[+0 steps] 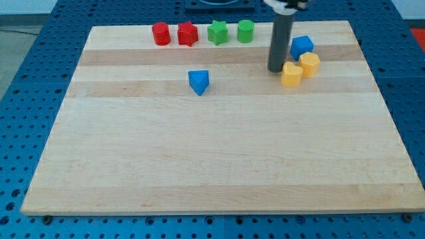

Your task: Move the yellow heart into the yellow hexagon

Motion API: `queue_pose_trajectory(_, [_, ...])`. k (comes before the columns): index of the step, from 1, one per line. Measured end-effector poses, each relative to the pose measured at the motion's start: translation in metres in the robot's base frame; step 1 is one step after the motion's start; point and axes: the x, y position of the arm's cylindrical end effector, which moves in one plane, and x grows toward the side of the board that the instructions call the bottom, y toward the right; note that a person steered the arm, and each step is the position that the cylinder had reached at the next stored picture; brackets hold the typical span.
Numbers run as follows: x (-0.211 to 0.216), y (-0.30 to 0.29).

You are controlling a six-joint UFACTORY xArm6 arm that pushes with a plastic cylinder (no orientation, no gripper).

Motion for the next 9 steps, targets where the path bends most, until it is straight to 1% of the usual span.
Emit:
queue_pose_trajectory(2, [0.028,-0.001])
queue_pose_trajectory(3, [0.032,-0.005])
queue_pose_trajectory(4, [0.034,-0.022])
queue_pose_trajectory(6, [0.062,0.006])
queue_pose_trajectory(7, [0.070,0.007])
queue_pose_trajectory(8, [0.090,0.009])
queue_pose_trajectory(9, [0.090,0.021])
